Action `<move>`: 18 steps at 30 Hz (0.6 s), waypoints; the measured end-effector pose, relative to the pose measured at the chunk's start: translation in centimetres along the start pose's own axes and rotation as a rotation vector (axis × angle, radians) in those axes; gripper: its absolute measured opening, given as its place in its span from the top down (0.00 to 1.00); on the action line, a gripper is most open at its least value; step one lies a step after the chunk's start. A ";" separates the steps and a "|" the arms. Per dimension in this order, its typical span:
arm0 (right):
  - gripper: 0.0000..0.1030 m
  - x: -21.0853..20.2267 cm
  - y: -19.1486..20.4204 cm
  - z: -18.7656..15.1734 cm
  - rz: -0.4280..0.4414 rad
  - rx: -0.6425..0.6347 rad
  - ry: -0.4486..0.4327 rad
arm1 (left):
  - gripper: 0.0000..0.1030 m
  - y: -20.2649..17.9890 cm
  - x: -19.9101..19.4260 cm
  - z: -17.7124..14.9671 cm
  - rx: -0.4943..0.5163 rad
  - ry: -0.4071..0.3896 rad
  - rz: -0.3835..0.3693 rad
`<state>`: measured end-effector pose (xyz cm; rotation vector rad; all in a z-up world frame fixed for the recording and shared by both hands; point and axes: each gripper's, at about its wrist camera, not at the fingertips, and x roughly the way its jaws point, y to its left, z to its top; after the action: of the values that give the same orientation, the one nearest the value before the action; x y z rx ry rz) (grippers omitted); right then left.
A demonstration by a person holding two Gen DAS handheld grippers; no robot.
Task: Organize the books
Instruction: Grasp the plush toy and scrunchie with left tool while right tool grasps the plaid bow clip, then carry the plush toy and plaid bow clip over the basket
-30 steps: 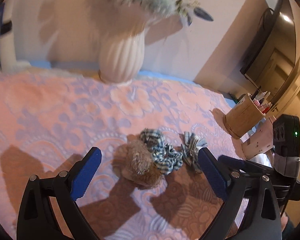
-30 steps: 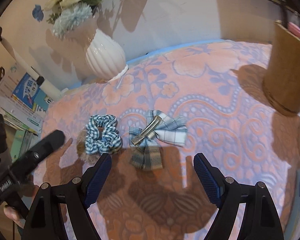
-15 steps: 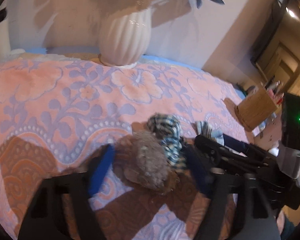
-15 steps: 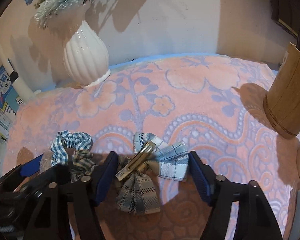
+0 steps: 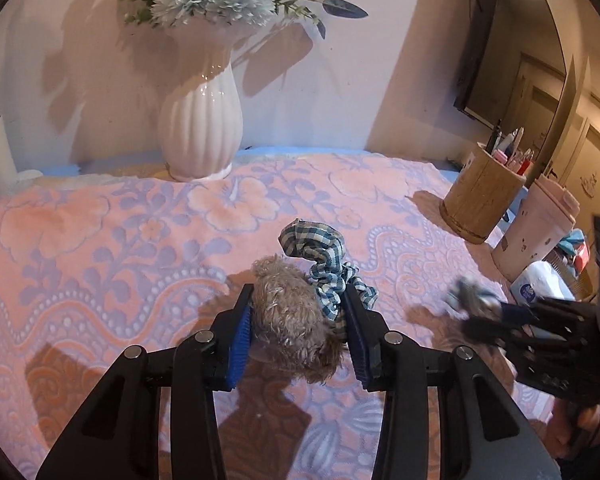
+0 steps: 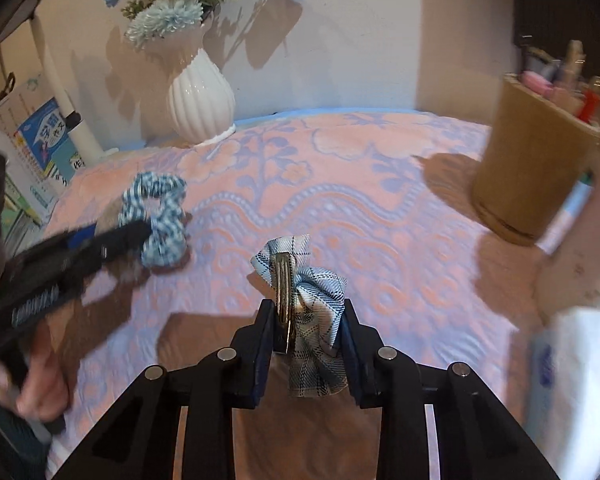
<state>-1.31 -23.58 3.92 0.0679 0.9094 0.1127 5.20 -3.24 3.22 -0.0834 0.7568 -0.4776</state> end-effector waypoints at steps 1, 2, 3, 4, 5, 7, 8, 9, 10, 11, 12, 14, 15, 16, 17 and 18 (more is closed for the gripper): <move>0.71 -0.5 -0.1 -0.4 -0.005 -0.005 -0.003 | 0.63 0.1 0.0 0.0 -0.004 -0.002 0.003; 0.71 -0.9 -0.2 -0.8 -0.005 -0.009 -0.005 | 0.63 0.2 -0.2 0.0 -0.010 -0.007 0.008; 0.71 -1.5 -0.4 -1.3 -0.008 -0.010 -0.007 | 0.63 0.1 -0.4 -0.2 -0.015 -0.012 0.009; 0.71 -1.9 -0.4 -1.6 -0.014 -0.009 -0.009 | 0.63 0.1 -0.6 -0.2 -0.022 -0.018 0.012; 0.71 -2.3 -0.5 -1.8 -0.015 -0.008 -0.012 | 0.63 -0.2 -0.8 -0.2 -0.020 -0.026 0.018; 0.71 -3.2 -0.8 -2.0 -0.019 0.002 -0.028 | 0.63 -0.9 -1.2 -0.2 -0.013 -0.037 0.018; 0.71 -3.6 -1.0 -2.0 -0.022 0.005 -0.036 | 0.63 -1.5 -1.6 -0.1 -0.007 -0.043 0.011; 0.71 -4.5 -1.4 -1.9 -0.030 0.009 -0.053 | 0.63 -2.3 -2.0 0.0 0.004 -0.051 -0.006; 0.71 -5.1 -1.6 -1.8 -0.036 0.011 -0.066 | 0.63 -3.2 -2.4 0.3 0.017 -0.057 -0.024; 0.71 -6.0 -2.1 -1.6 -0.048 0.017 -0.085 | 0.63 -3.8 -2.6 0.4 0.022 -0.060 -0.037; 0.71 -7.0 -2.5 -1.4 -0.059 0.025 -0.105 | 0.63 -4.7 -3.0 0.8 0.026 -0.064 -0.061; 0.71 -8.8 -3.6 -1.1 -0.071 0.045 -0.143 | 0.63 -6.5 -3.7 1.4 0.037 -0.078 -0.098; 0.71 -9.7 -4.1 -1.0 -0.080 0.056 -0.161 | 0.63 -7.8 -4.2 1.8 0.051 -0.091 -0.122; 0.71 -10.4 -4.6 -1.0 -0.089 0.064 -0.175 | 0.63 -8.8 -4.4 2.1 0.064 -0.099 -0.138; 0.71 -11.4 -5.2 -1.0 -0.105 0.073 -0.193 | 0.63 -10.1 -4.7 2.5 0.082 -0.109 -0.154; 0.71 -11.9 -5.6 -1.1 -0.118 0.078 -0.204 | 0.62 -11.8 -4.9 2.9 0.106 -0.119 -0.173</move>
<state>-9.01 -30.60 11.97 0.0962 0.7124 -0.0392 -0.44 -11.83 11.28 -0.0780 0.6093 -0.6704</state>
